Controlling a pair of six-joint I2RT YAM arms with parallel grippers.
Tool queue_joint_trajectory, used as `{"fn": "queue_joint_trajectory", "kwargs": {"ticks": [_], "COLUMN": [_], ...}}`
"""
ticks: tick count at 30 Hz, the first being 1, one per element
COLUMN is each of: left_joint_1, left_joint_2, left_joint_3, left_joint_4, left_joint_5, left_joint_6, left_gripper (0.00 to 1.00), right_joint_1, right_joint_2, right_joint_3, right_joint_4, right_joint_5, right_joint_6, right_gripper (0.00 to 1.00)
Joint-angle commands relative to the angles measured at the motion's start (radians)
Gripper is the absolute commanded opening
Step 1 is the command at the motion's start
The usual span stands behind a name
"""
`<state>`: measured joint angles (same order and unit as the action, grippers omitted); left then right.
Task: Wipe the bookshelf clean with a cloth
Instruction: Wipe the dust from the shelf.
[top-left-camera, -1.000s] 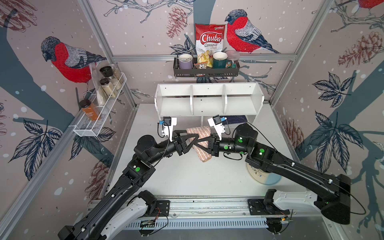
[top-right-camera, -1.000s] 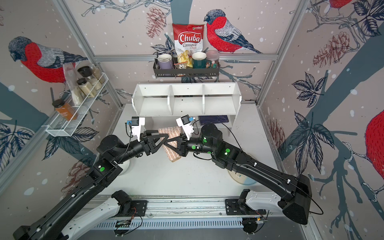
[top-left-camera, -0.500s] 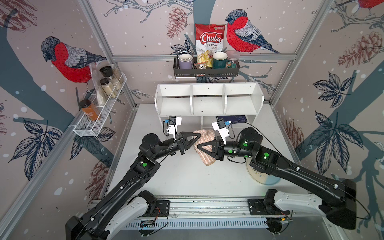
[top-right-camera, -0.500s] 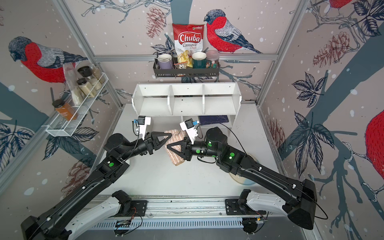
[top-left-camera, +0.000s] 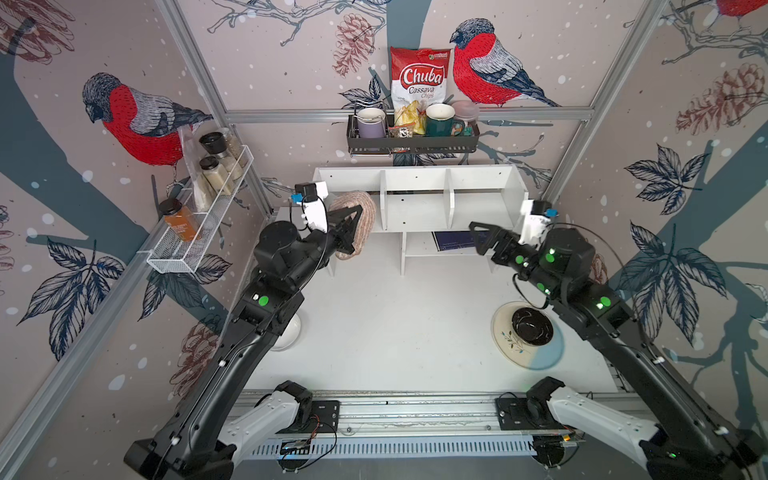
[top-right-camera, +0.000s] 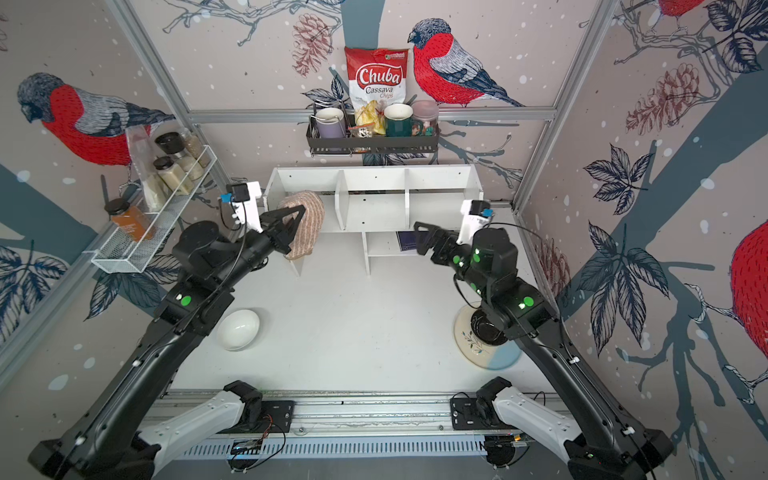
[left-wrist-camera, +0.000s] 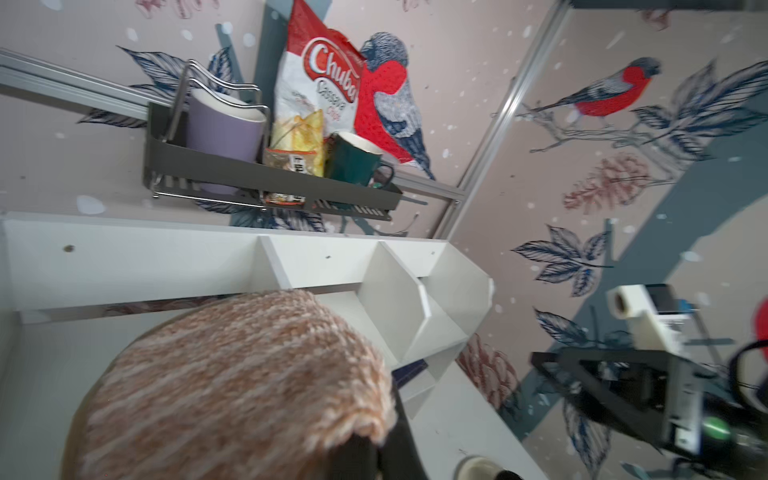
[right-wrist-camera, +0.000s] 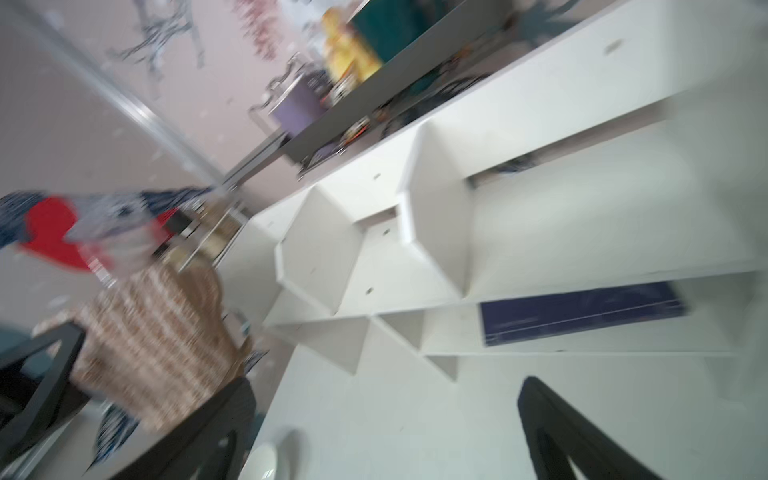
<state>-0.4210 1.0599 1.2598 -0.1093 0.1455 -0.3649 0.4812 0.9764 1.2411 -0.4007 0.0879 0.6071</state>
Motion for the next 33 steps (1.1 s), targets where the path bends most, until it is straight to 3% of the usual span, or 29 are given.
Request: {"fn": "queue_joint_trajectory", "kwargs": {"ticks": [1, 3, 5, 9, 14, 17, 22, 27, 33], "left_joint_1": [0.010, 0.023, 0.043, 0.110, 0.125, 0.122, 0.112, 0.094, 0.108], "left_joint_2": [0.096, 0.162, 0.233, 0.342, 0.431, 0.461, 0.479, 0.507, 0.563], "left_joint_3": [0.059, 0.083, 0.094, 0.081, 0.082, 0.079, 0.038, 0.020, 0.141], "left_joint_4": [-0.081, -0.060, -0.040, 0.000, 0.012, 0.021, 0.038, 0.037, -0.032], "left_joint_5": [-0.191, -0.256, -0.315, -0.309, -0.255, -0.214, -0.165, -0.148, -0.235], "left_joint_6": [0.113, 0.140, 0.156, 0.102, 0.109, 0.094, 0.067, 0.041, -0.019], "left_gripper": [0.00, 0.00, 0.00, 0.00, 0.00, 0.00, 0.00, 0.00, 0.00], "right_joint_1": [-0.223, -0.339, -0.379, -0.368, -0.365, -0.351, -0.314, -0.278, -0.274], "right_joint_2": [0.089, 0.177, 0.291, 0.440, 0.527, 0.545, 0.520, 0.488, 0.465], "right_joint_3": [0.119, 0.184, 0.240, 0.319, 0.365, 0.349, 0.279, 0.229, 0.206], "right_joint_4": [-0.226, -0.238, -0.232, -0.189, -0.189, -0.183, -0.169, -0.163, -0.168], "right_joint_5": [0.110, 0.034, -0.008, -0.052, -0.003, 0.004, 0.028, 0.033, 0.034], "right_joint_6": [-0.014, -0.015, -0.041, -0.138, -0.176, -0.189, -0.202, -0.203, -0.202], "right_gripper": [1.00, 1.00, 1.00, 0.96, 0.92, 0.78, 0.43, 0.22, 0.00]}}
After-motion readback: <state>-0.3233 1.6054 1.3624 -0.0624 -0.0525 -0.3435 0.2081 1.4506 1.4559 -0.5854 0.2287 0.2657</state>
